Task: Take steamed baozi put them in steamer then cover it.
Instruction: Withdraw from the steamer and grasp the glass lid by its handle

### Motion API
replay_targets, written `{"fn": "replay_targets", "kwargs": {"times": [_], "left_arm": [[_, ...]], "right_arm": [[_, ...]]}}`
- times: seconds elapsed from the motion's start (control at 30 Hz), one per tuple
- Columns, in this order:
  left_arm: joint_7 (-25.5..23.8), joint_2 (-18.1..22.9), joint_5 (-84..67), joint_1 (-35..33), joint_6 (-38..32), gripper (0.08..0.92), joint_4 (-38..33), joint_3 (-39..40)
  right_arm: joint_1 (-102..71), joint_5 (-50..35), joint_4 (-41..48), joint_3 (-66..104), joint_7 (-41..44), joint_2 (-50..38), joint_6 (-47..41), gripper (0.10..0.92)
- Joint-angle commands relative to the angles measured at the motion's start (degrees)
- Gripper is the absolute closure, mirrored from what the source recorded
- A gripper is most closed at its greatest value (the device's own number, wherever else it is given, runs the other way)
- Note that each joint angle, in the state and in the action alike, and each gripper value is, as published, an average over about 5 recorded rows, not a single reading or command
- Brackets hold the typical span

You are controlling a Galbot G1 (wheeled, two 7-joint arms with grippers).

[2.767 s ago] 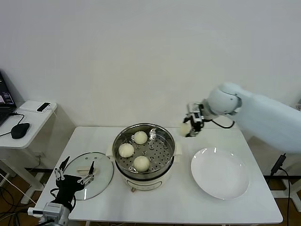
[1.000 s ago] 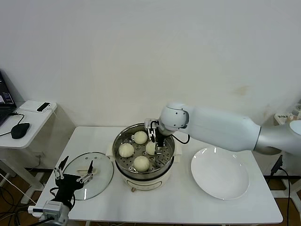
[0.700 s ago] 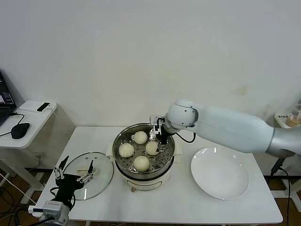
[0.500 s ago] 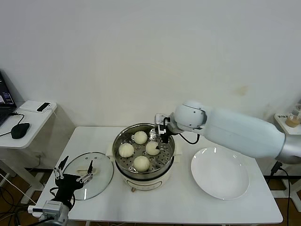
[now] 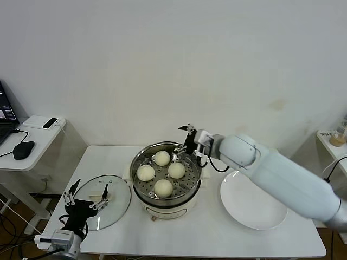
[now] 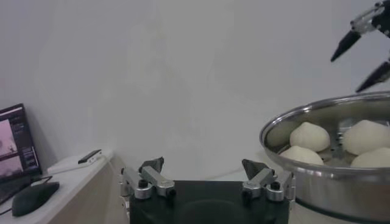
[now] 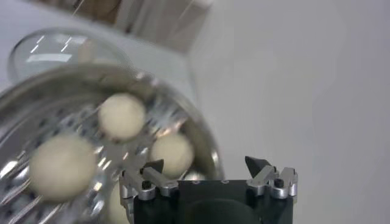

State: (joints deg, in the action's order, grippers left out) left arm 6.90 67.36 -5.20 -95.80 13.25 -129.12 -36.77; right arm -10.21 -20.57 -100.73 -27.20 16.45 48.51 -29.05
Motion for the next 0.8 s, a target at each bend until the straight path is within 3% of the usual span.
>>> {"fn": "replay_targets", "kwargs": {"times": [0.03,0.37,0.6,0.8], "left_arm": [[0.08,0.45,0.25,0.30,-0.02,0.177,0.54,0.82],[0.36,1.53,1.62,0.85,-0.35,0.177,1.97,2.20],[0.59,0.86,9.73,0.17,-1.68,0.177,5.53,1.87],[0.84,-1.60,28.17,-2.65,-4.65,0.177,9.93,0.70]], "right_arm": [[-40.74,8.75,-6.18,36.78,-10.87,-0.06,18.64,0.203],[-64.60,10.70,-7.80,61.41,-9.27,11.72,36.09,0.203],[-73.91,10.18,-9.38,71.17,-8.10,23.31,38.47,0.203],[-79.15,10.13,-10.98,74.80,-7.83,26.81,37.41,0.203]]}}
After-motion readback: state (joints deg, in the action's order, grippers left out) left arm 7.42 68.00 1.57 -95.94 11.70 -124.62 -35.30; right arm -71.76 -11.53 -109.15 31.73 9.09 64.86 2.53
